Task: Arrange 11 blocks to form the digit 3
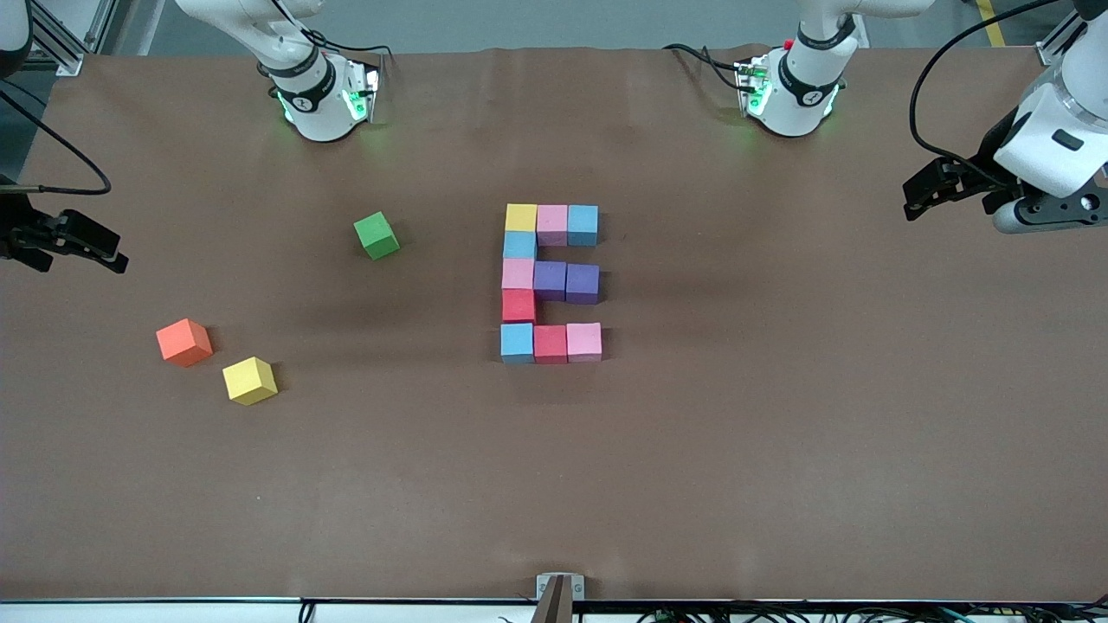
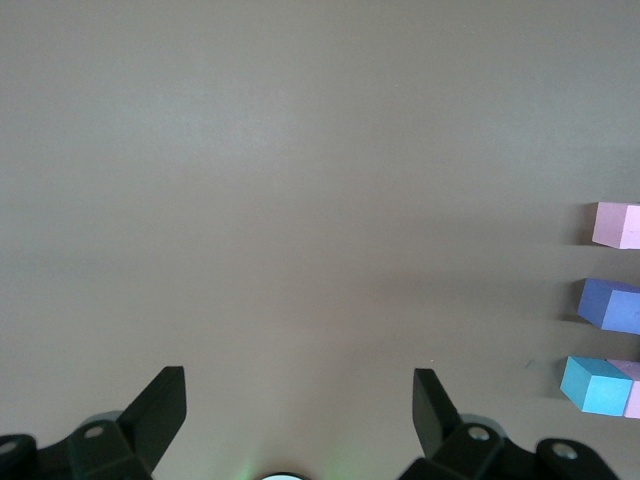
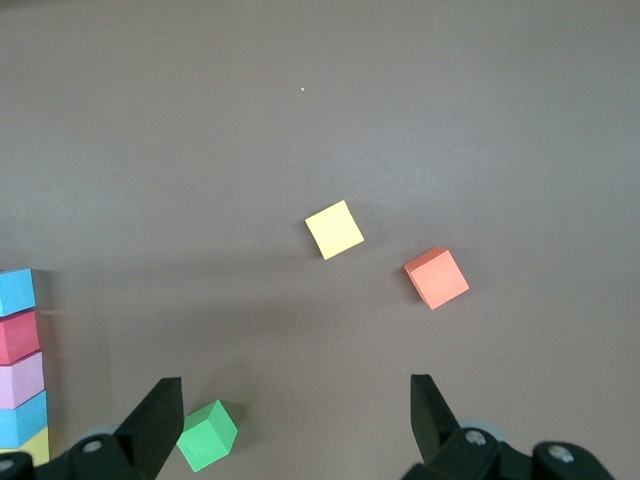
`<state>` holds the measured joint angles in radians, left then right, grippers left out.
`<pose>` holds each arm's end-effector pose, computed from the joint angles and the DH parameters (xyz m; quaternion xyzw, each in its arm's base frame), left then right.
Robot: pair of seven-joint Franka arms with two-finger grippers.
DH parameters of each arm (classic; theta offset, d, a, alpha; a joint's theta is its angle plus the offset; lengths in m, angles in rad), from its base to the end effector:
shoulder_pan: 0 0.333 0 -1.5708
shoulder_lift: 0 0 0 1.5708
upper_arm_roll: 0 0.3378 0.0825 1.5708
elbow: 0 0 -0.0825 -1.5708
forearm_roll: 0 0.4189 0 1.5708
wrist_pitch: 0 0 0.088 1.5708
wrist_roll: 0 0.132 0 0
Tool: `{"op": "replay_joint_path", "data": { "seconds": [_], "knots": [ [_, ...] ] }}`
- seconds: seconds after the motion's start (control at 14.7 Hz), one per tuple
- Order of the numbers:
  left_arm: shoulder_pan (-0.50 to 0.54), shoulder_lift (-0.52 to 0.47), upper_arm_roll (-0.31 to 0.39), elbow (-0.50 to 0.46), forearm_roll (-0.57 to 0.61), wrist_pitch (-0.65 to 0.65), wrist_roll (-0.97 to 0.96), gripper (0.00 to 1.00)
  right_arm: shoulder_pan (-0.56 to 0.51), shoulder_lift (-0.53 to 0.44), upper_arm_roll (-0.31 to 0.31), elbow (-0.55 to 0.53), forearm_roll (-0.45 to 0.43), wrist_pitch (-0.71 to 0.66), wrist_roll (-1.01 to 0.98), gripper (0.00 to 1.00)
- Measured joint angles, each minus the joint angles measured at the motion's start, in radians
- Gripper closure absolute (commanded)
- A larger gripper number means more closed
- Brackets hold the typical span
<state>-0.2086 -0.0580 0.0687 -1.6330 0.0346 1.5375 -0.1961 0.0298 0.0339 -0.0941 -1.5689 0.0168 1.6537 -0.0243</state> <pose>0.5603 -0.0731 0.6205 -0.9993 -0.0282 0.0160 0.0182 0.6087 -0.0362 0.6096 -0.9994 0.0204 -0.0258 0.0057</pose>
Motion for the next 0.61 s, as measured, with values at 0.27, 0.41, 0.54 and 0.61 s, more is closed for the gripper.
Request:
{"op": "replay_joint_path", "data": {
  "seconds": [0.27, 0.41, 0.54, 0.61],
  "knots": [
    [0.000, -0.001, 0.000, 0.012, 0.000, -0.005, 0.000, 0.00, 0.000, 0.000, 0.000, 0.000, 0.000, 0.000, 0.000, 0.00],
    [0.000, -0.001, -0.008, 0.015, 0.000, -0.028, 0.000, 0.00, 0.000, 0.000, 0.000, 0.000, 0.000, 0.001, 0.000, 0.00],
    [0.000, -0.002, -0.030, 0.020, 0.000, -0.052, -0.006, 0.00, 0.000, 0.000, -0.001, 0.000, 0.000, 0.001, 0.000, 0.00],
    [0.000, -0.003, -0.037, 0.025, 0.000, -0.058, -0.008, 0.00, 0.000, 0.000, -0.001, 0.000, 0.000, 0.001, 0.000, 0.00]
  ]
}}
